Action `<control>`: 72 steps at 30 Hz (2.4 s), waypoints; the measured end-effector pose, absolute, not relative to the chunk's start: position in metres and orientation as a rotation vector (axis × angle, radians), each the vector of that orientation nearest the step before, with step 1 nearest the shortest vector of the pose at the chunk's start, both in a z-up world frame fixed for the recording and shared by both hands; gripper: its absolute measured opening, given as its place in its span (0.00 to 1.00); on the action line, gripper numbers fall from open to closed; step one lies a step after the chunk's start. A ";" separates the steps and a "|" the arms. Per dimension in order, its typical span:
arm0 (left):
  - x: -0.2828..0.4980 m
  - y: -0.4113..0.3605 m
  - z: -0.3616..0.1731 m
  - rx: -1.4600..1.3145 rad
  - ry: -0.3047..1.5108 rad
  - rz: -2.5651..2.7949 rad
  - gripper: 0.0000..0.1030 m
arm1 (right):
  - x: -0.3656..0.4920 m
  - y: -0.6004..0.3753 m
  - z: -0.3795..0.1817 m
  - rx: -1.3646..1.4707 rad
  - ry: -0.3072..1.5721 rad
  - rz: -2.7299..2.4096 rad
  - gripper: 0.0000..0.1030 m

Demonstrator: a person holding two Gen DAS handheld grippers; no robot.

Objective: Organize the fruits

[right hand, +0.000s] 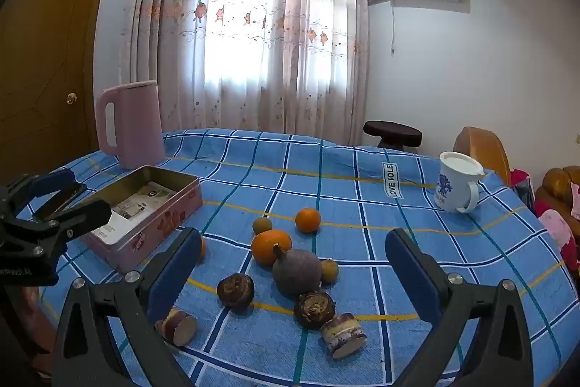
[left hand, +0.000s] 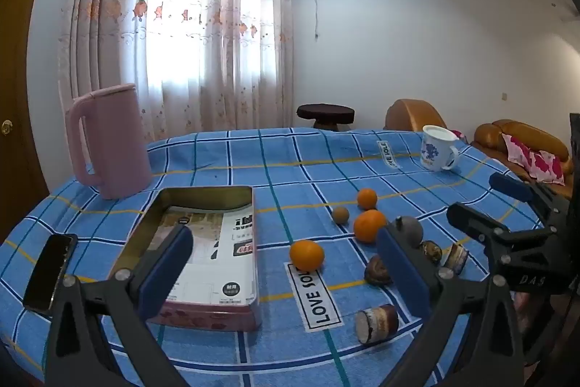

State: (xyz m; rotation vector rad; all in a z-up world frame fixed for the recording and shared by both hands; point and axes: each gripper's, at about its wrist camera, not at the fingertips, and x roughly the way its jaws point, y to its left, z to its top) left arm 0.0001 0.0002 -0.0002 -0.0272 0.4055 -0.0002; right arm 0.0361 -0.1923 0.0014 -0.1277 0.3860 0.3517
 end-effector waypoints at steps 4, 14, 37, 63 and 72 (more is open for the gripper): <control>0.000 0.001 -0.003 -0.041 0.413 -0.010 1.00 | 0.038 -0.188 -0.001 -0.132 0.405 0.353 0.99; -0.002 0.001 -0.006 -0.040 0.417 -0.014 1.00 | 0.036 -0.196 -0.009 -0.108 0.406 0.343 0.99; -0.002 -0.006 -0.010 -0.029 0.424 -0.015 1.00 | 0.035 -0.198 -0.016 -0.089 0.425 0.341 0.99; -0.002 -0.007 -0.008 -0.033 0.423 -0.016 1.00 | 0.033 -0.195 -0.019 -0.085 0.437 0.350 0.99; -0.002 -0.007 -0.009 -0.033 0.424 -0.016 1.00 | 0.034 -0.196 -0.021 -0.086 0.440 0.351 0.99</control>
